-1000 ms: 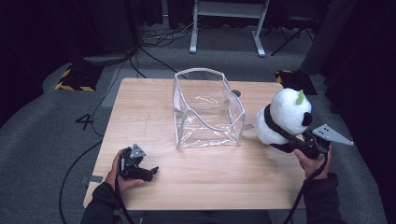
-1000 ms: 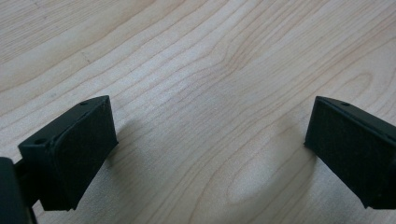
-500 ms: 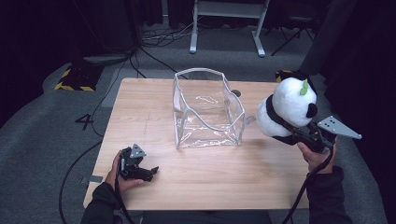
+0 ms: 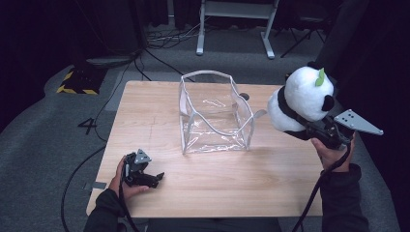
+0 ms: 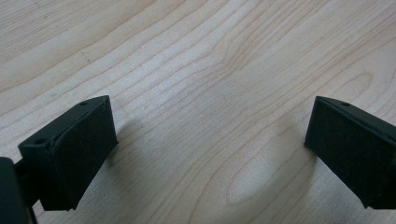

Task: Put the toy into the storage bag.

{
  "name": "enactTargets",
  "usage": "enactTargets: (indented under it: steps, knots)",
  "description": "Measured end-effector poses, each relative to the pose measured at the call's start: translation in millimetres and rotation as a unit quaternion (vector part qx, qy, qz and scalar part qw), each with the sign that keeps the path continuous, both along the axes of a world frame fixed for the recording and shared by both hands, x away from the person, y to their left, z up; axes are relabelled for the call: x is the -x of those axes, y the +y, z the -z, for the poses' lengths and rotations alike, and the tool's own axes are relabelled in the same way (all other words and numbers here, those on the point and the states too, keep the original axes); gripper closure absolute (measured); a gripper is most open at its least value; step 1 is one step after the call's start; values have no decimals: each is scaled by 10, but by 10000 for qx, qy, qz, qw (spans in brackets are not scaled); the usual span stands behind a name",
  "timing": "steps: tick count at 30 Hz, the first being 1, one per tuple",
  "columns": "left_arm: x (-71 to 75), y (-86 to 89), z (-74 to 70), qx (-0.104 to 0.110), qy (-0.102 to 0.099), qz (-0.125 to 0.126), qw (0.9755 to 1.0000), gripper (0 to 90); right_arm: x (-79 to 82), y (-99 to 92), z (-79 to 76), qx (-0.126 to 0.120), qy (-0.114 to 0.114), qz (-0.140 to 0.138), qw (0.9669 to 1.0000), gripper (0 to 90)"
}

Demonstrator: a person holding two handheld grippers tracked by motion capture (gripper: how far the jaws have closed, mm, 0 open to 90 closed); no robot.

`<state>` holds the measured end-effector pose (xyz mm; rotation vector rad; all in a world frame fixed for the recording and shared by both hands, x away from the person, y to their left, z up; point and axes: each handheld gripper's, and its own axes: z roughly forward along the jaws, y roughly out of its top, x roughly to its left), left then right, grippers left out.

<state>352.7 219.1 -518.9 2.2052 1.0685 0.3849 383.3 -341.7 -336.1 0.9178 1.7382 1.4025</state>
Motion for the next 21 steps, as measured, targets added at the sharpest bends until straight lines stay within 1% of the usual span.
enactTargets:
  steps: [1, 3, 10, 11, 16, 18, 21]
  knots:
    - [0, 0, 0, 0, 0, 0, 10000, 20, 0, 0, 0, 0, 0, 0, 10000, 514]
    - [0, 0, -1, -7, 6, 2, 10000, 20, -5, 8, -63, 14, -54, -16, 10000, 514]
    - [0, 0, -1, -5, 6, 2, 10000, 20, -5, 46, -167, 17, -139, -32, 9999, 514]
    - [0, 0, 0, 0, 0, 2, 10000, 20, -8, 58, -204, 17, -165, -45, 9999, 514]
    - [-1, 1, -1, -6, 7, 3, 10000, 20, -12, 76, -271, 32, -222, -63, 9997, 514]
    - [0, 0, 0, 0, 1, 0, 10000, 20, -7, 85, -305, -4, -276, -91, 9996, 515]
    - [0, 1, -1, -6, 6, 2, 10000, 20, -11, 111, -320, 19, -288, -105, 9995, 516]
